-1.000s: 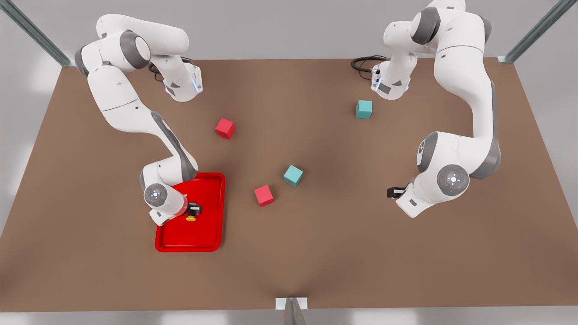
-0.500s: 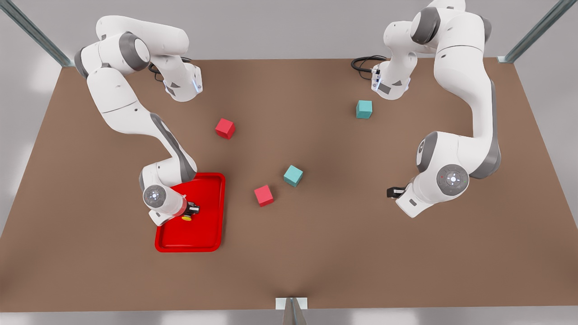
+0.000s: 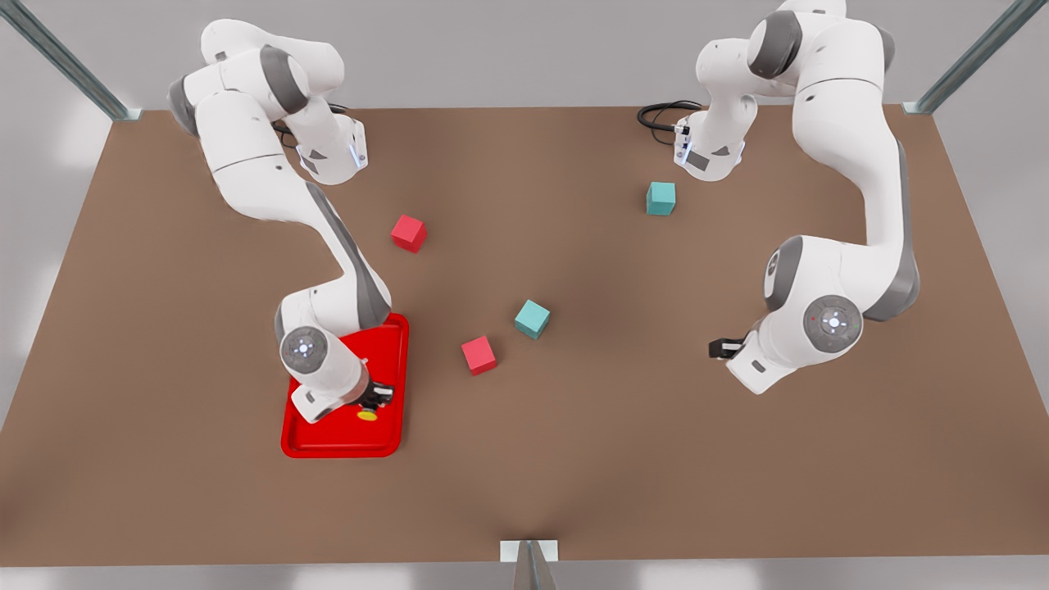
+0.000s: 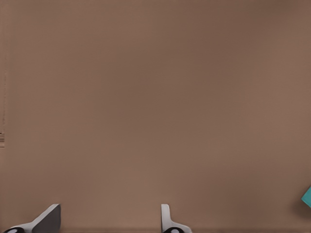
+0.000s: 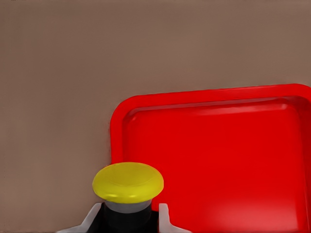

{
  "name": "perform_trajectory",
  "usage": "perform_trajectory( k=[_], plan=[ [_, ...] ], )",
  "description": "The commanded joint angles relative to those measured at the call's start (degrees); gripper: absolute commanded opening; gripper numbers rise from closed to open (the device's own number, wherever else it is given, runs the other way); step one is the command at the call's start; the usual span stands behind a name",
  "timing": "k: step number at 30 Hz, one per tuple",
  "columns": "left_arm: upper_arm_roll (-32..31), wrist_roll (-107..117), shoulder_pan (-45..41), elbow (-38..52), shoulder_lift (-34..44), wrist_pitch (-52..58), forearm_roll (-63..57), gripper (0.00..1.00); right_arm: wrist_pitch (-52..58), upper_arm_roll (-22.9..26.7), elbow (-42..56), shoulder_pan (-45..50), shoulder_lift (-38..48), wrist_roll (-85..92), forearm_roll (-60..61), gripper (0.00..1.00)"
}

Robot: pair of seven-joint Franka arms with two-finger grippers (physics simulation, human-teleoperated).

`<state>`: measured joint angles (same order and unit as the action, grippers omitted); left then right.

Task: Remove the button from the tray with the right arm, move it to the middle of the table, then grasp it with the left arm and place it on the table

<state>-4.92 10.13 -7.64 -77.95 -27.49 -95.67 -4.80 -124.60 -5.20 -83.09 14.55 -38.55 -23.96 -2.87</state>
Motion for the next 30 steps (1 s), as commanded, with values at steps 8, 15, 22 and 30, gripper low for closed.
perform_trajectory(
  k=[8,15,22,30],
  plan=[
    [0.44,0.06,0.87,-0.45,1.12,1.81,-0.38,1.00,14.30,20.67,19.71,29.03,-13.30,-16.20,26.43,0.42],
    [0.53,-0.11,2.80,-0.36,1.38,2.33,-0.47,1.00,1.12,22.42,36.77,32.82,-27.90,-20.51,35.65,0.44],
    [0.53,-0.11,3.33,-0.36,1.38,2.60,-2.05,1.00,-16.90,16.62,41.08,32.64,-33.79,-20.16,38.99,0.44],
    [0.53,-0.03,3.24,-0.36,1.30,2.51,-2.05,1.00,-23.59,13.81,41.16,34.23,-36.42,-22.44,39.08,1.00]
  ],
)
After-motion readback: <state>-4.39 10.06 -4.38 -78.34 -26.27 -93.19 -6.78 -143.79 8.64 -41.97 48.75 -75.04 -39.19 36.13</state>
